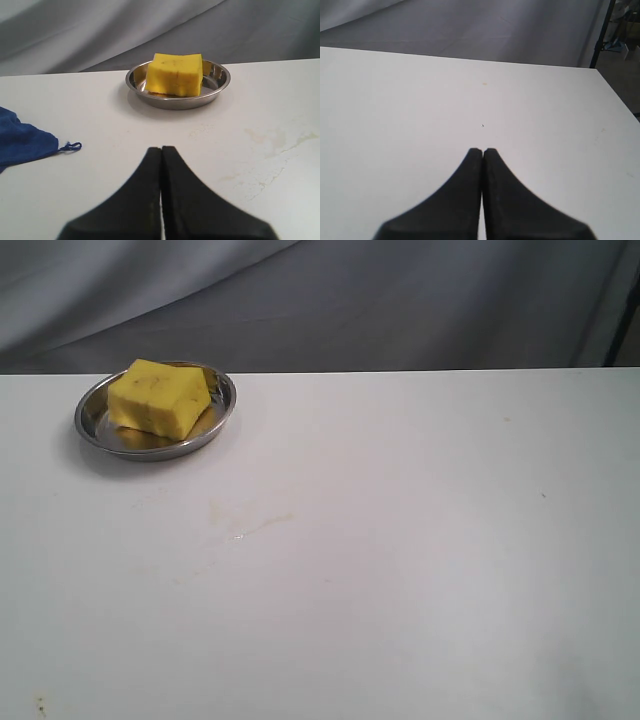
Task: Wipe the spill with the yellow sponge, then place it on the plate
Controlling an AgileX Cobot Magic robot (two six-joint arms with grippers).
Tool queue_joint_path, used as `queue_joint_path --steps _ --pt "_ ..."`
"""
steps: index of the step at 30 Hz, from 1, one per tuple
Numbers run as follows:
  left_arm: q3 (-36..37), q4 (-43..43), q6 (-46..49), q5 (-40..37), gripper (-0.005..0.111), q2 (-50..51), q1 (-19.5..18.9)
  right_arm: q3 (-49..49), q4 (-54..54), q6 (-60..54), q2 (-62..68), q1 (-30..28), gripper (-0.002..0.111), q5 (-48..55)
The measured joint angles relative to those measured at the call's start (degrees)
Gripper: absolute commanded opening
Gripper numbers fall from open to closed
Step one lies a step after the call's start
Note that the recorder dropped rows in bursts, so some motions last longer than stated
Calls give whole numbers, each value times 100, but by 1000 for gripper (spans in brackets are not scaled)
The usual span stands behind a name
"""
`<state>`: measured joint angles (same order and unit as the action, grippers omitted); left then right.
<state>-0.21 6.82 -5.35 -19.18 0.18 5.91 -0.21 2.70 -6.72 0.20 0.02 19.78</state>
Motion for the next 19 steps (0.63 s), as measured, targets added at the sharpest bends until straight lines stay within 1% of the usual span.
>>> queue_joint_path --steps 19 --pt "0 0 0 0 0 0 0 0 0 0 0 0 0 0"
